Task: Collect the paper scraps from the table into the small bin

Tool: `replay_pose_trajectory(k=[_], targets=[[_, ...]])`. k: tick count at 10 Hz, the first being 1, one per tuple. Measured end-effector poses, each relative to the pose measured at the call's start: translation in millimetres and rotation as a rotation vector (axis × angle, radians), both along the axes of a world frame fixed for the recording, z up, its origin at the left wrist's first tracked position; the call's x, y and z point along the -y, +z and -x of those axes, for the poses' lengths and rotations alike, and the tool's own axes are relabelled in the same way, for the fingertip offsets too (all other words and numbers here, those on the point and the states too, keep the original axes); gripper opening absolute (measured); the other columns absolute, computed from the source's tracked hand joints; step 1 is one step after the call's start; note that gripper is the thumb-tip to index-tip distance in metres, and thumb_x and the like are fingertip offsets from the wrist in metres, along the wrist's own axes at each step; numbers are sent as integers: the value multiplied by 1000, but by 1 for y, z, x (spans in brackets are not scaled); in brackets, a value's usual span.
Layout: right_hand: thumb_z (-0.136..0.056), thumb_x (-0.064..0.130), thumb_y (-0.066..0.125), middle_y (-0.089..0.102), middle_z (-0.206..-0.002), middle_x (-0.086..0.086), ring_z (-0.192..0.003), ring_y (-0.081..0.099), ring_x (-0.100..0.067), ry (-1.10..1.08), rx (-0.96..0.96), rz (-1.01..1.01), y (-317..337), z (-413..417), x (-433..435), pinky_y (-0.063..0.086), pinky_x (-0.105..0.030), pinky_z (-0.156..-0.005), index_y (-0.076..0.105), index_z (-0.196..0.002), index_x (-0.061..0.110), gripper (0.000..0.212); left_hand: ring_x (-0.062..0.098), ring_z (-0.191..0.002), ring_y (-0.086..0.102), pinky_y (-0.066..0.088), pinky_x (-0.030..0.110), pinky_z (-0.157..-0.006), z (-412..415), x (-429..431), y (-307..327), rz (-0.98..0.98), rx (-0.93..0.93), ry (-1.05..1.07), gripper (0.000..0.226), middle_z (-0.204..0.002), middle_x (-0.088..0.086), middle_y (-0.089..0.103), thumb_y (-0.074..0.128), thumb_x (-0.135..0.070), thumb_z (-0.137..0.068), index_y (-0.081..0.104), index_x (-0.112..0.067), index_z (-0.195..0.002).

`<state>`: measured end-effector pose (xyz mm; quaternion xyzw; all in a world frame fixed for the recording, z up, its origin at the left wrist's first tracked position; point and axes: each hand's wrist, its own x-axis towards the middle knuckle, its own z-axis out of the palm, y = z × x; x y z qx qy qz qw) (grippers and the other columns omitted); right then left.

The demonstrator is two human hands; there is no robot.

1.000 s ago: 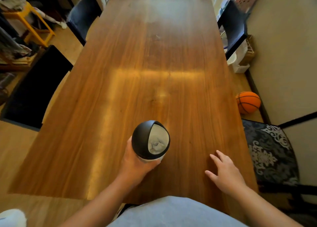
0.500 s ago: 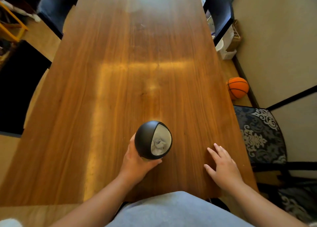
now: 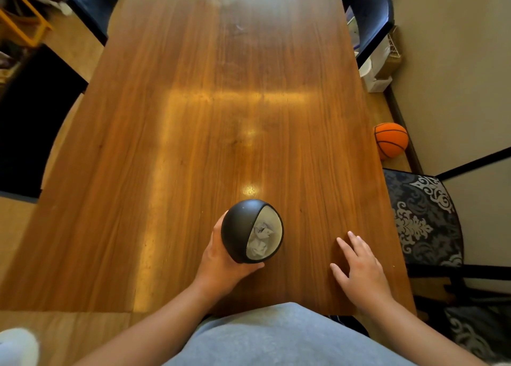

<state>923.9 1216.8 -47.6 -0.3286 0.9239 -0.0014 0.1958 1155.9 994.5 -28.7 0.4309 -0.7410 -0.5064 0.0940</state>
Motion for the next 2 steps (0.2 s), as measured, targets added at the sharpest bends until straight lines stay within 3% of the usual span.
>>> replay_pose_trajectory(k=[1, 2], targets=[[-89, 51, 58, 25, -161, 4, -149, 21, -19, 23, -29, 22, 0, -3, -4, 33, -41, -114, 36, -148, 32, 66, 9, -139, 40, 43, 25, -104, -2, -6, 4, -26, 4, 35, 131, -154, -13, 39, 98, -47, -48, 16, -51, -151], [-89, 50, 59, 26, -160, 2, -149, 23, -20, 47, -47, 22, -6, -2, -8, 33, -42, -113, 37, -148, 30, 66, 13, -148, 32, 38, 42, -117, 0, -7, 7, -60, -1, 33, 146, -162, -10, 29, 96, -53, -44, 7, -41, -160]])
